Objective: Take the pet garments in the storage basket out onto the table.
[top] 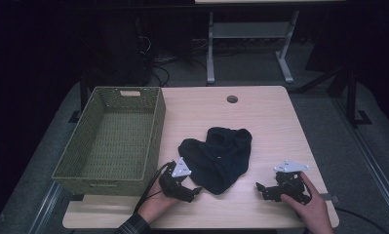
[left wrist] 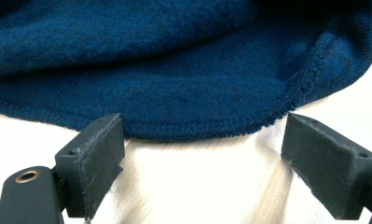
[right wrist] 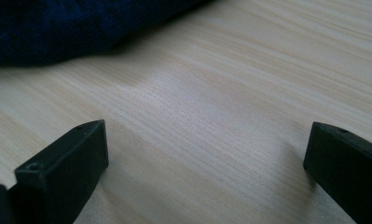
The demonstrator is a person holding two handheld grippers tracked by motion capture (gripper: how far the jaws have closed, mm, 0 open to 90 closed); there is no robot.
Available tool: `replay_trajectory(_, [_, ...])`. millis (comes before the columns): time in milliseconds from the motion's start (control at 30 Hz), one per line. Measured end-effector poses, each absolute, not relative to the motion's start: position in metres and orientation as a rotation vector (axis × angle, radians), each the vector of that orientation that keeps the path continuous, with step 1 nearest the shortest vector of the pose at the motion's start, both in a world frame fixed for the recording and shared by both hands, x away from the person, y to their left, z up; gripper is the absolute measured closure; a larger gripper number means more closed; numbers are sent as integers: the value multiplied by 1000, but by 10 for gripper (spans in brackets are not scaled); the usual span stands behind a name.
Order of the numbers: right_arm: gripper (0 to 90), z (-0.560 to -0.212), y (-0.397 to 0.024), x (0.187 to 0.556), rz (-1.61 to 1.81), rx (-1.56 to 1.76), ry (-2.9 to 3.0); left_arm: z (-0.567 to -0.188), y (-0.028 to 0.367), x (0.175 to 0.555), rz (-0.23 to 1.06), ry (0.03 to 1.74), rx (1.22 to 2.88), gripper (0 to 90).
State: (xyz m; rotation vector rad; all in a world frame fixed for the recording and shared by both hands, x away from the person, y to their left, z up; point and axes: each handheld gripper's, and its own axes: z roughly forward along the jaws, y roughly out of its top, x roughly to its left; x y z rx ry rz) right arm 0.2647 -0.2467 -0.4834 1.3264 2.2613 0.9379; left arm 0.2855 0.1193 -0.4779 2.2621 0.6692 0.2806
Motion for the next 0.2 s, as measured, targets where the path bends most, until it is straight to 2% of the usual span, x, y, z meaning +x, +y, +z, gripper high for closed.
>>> replay_trajectory(200, [0, -483, -246, 264, 939, 1333, 2257, -478, 119, 285, 283, 675, 2261, 127])
